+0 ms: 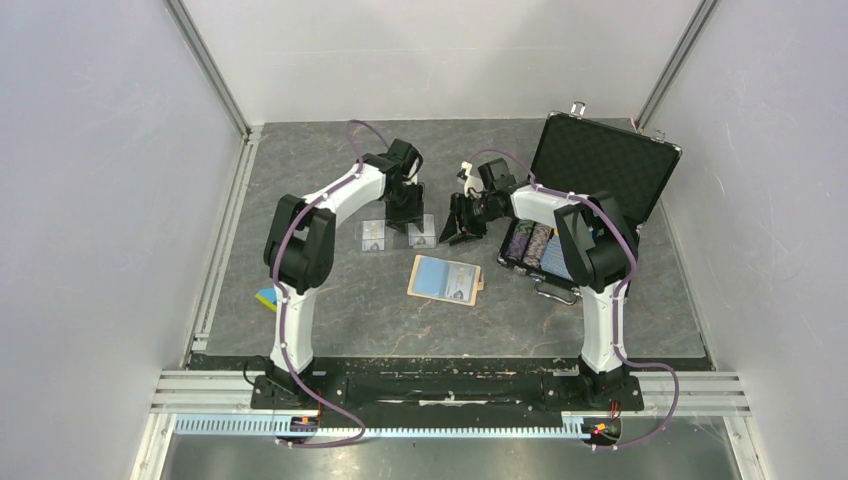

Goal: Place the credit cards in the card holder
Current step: Pick up the credit card from the storage box.

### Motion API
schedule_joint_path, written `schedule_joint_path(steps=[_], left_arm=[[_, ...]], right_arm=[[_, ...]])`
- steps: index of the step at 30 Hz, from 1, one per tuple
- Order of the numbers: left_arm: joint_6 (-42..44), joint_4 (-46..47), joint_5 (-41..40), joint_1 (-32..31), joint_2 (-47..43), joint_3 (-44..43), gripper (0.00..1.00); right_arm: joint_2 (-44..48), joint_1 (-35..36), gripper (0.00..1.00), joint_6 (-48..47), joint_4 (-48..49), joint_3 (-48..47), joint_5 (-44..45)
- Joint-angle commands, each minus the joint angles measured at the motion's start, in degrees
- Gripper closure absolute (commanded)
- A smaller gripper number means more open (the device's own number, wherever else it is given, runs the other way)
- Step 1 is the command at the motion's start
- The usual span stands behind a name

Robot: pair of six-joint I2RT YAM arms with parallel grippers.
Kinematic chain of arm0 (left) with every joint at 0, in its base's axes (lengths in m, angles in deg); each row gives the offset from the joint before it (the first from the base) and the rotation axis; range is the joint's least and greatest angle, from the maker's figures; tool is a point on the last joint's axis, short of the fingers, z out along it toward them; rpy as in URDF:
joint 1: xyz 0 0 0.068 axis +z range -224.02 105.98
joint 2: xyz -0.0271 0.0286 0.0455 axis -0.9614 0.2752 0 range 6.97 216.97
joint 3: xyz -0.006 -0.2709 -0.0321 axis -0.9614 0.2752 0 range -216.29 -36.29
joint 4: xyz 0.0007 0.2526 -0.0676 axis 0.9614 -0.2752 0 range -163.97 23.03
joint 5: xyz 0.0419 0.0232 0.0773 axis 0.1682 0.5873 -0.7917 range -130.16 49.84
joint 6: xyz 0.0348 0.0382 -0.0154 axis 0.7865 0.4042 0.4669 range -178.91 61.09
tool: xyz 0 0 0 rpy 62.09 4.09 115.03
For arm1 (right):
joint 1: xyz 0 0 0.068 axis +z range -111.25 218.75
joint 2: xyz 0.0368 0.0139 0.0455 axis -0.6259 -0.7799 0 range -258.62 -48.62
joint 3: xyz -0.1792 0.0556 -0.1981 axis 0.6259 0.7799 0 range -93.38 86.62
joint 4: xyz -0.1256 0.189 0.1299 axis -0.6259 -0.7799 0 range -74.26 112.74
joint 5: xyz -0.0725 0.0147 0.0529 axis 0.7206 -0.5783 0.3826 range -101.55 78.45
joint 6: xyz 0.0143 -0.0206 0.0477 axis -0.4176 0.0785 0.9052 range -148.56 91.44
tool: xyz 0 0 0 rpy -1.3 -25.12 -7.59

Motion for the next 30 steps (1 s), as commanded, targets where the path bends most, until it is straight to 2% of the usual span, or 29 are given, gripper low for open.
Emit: schedule_joint_path(steps=[1, 9, 13, 15, 17, 24, 28, 30], left_arm=[[0.5, 1.9, -0.5, -0.1, -4.8, 0.1, 0.45], [0.6, -0.5, -2.9, 0.0, -2.2, 1.2, 0.48], [0.8, -0.4, -1.3, 0.0, -0.8, 0.9, 0.49], [1.0, 0.3, 1.0, -0.1, -0.3, 0.7, 0.56], [1.1, 1.1, 3.0, -0.3, -0.1, 0.5, 0.68], [1.9, 0.4, 5.9, -1.6, 1.6, -2.1, 0.88], [3.2, -1.7, 3.9, -2.4, 1.8, -3.9, 0.92], [3.4, -2.8, 2.7, -2.8, 2.3, -4.9, 0.86]], right_arm=[[3.0, 0.3, 0.58, -1.1, 0.8, 0.1, -0.7], [3.3, 0.3, 0.58, -1.3, 0.7, 0.5, -0.9], [3.5, 0.3, 0.58, -1.5, 0.8, 0.9, -0.9], [3.5, 0.2, 0.57, -1.5, 0.7, 1.0, -0.8], [3.5, 0.3, 0.58, -1.6, 0.7, 1.1, -0.8], [3.8, 0.2, 0.57, -1.7, 0.8, 1.5, -0.7], [4.1, 0.2, 0.57, -1.8, 0.8, 2.1, -0.6], [4.2, 0.3, 0.57, -1.9, 0.9, 2.3, -0.5]])
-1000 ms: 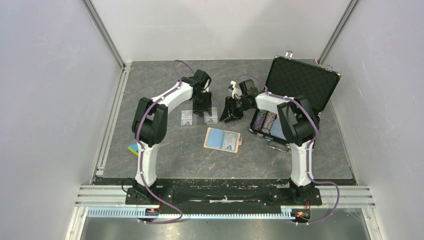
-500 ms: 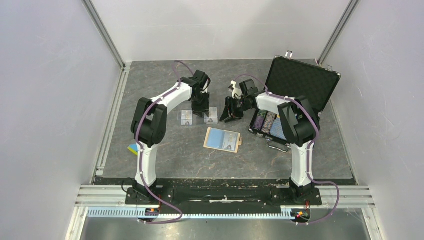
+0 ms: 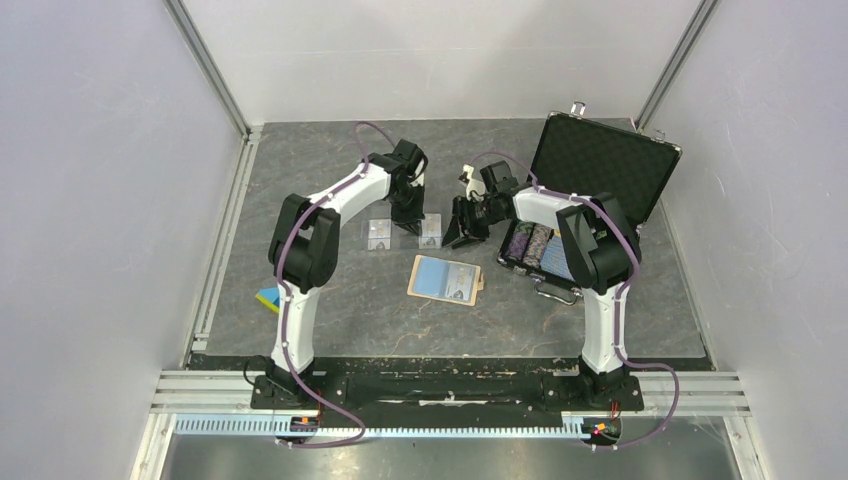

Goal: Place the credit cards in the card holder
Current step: Pick up the credit card from the storage box.

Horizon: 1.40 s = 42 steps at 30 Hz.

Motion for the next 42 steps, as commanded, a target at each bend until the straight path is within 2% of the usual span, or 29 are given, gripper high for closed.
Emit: schedule_joint_path(steps=[1, 3, 6, 14, 22, 28, 35, 42], left_arm=[[2.8, -2.1, -0.8, -1.8, 1.4, -3.7, 0.8], [3.1, -2.9, -1.5, -2.0, 1.8, -4.2, 0.73], [3.7, -3.7, -1.6, -2.3, 2.3, -4.8, 0.7], [5.6, -6.5, -5.0, -4.0, 2.7, -8.1, 0.8], [6.3, -7.2, -6.0, -4.9, 1.0, -10.6, 0.75], [5.3, -6.2, -2.8, -4.9, 0.2, -11.8, 0.75], [2.2, 0.5, 3.1, -4.6, -2.6, -6.9, 0.73], [1.0, 2.4, 6.5, -4.2, -2.0, -5.7, 0.73]], right_arm=[[3.0, 0.3, 0.57, -0.8, 1.3, 0.4, -0.4], [3.0, 0.3, 0.57, -0.8, 1.3, 0.4, -0.4], [3.1, 0.3, 0.57, -0.9, 1.3, 0.5, -0.3], [3.3, 0.2, 0.57, -1.1, 1.3, 0.8, -0.4], [3.4, 0.2, 0.57, -1.1, 1.3, 1.0, -0.4], [3.3, 0.2, 0.57, -1.1, 1.2, 0.8, -0.4], [3.5, 0.2, 0.57, -1.2, 1.3, 0.8, -0.3], [3.6, 0.2, 0.57, -1.0, 1.3, 0.8, -0.2]])
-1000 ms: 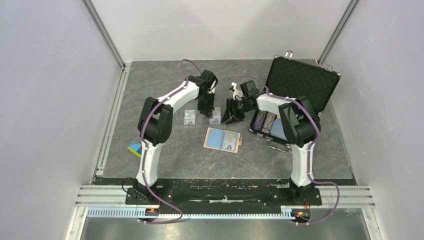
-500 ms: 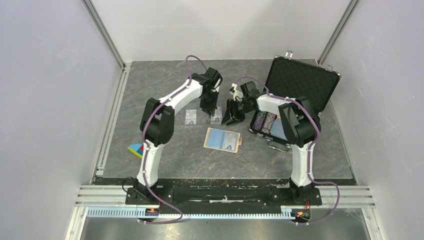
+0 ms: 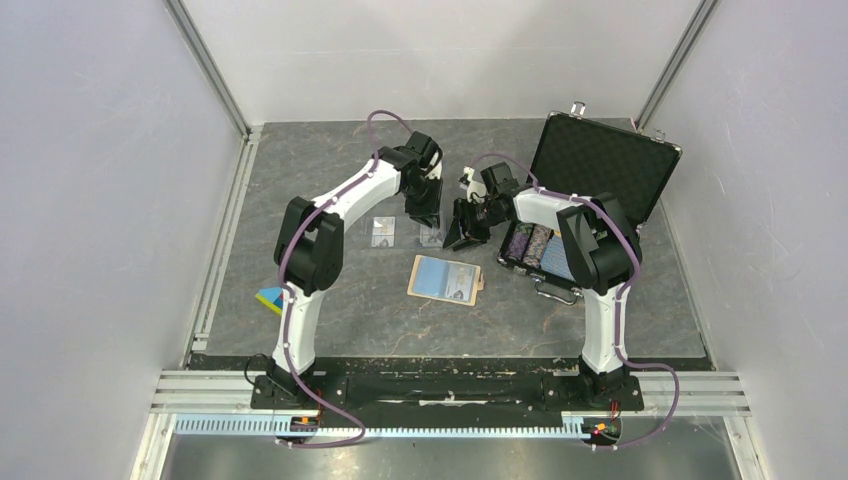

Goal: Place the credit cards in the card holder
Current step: Pick up the credit card from the storage box.

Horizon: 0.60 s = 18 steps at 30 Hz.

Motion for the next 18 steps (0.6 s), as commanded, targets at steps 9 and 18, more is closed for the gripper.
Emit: schedule_joint_path(steps=[9, 18], left_arm=[[-3.3, 5.3, 5.7, 0.5, -0.5, 2.1, 0.87], [-4.9, 10.2, 4.6, 3.0, -10.4, 6.9, 0.98]], right_arm=[[3.3, 0.3, 0.57, -0.4, 1.8, -0.4, 0.0], [9.9, -0.7, 0.41, -0.4, 3.0, 1.7, 1.7]])
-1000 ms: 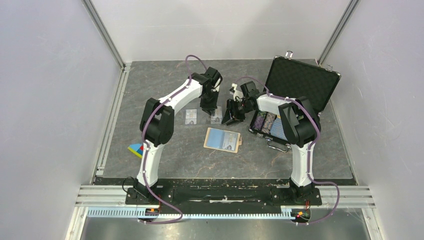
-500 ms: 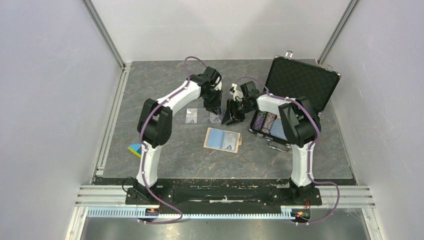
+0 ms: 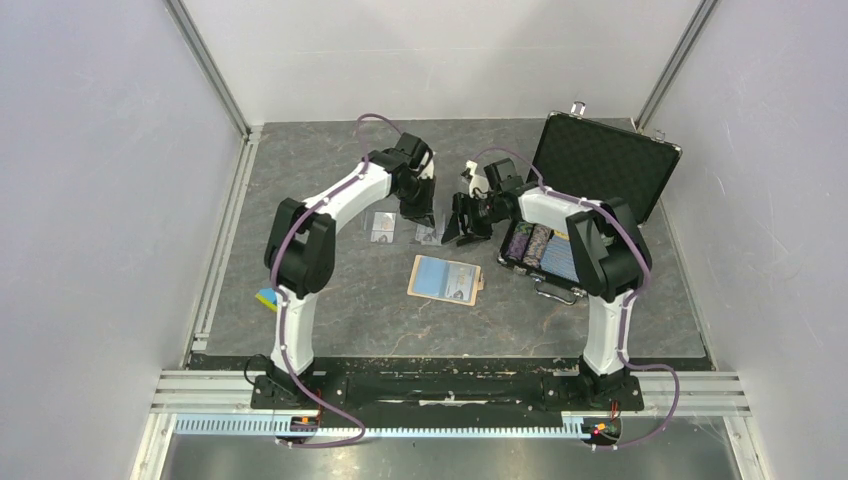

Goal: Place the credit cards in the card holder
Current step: Pick up the credit card from the storage box.

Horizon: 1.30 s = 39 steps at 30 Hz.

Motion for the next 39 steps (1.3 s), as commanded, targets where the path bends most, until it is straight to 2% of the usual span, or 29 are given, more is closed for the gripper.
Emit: schedule_joint_path(steps=[1, 4, 8, 12, 14, 17, 21, 32, 39], left_arm=[[-3.6, 6.0, 1.1, 2.0, -10.1, 3.2, 0.98], [-5.6, 10.9, 6.4, 4.6, -14.4, 7.5, 0.98], [-10.6, 22.7, 21.8, 9.0, -18.8, 16.4, 0.98], [-12.9, 33.5, 34.6, 10.4, -21.4, 23.4, 0.98], [-15.6, 39.1, 39.6, 10.4, -22.3, 26.5, 0.98], [-20.9, 48.2, 43.5, 10.4, -23.6, 30.9, 0.98], [-24.8, 55.4, 46.2, 10.4, -25.1, 34.9, 0.98], [-24.7, 56.2, 47.5, 10.4, -28.1, 38.8, 0.98], [-25.4, 57.3, 48.5, 10.4, -28.4, 40.6, 0.98]], right_arm=[[8.2, -0.8, 0.37, -0.4, 3.2, 1.1, 0.7], [11.6, -1.7, 0.28, 1.4, 6.2, 2.8, -1.1], [16.7, -3.4, 0.24, 10.3, 19.6, 9.9, -7.2], [20.0, -3.9, 0.27, 23.1, 37.4, 18.0, -12.8], [21.5, -3.9, 0.3, 31.1, 50.3, 22.8, -14.2], [22.6, -3.7, 0.34, 39.5, 61.7, 27.0, -14.8], [23.3, -3.2, 0.36, 39.4, 62.0, 28.1, -14.3], [24.4, -3.2, 0.43, 36.2, 57.8, 29.1, -12.9], [23.4, -3.2, 0.55, 41.4, 64.8, 29.1, -13.9]])
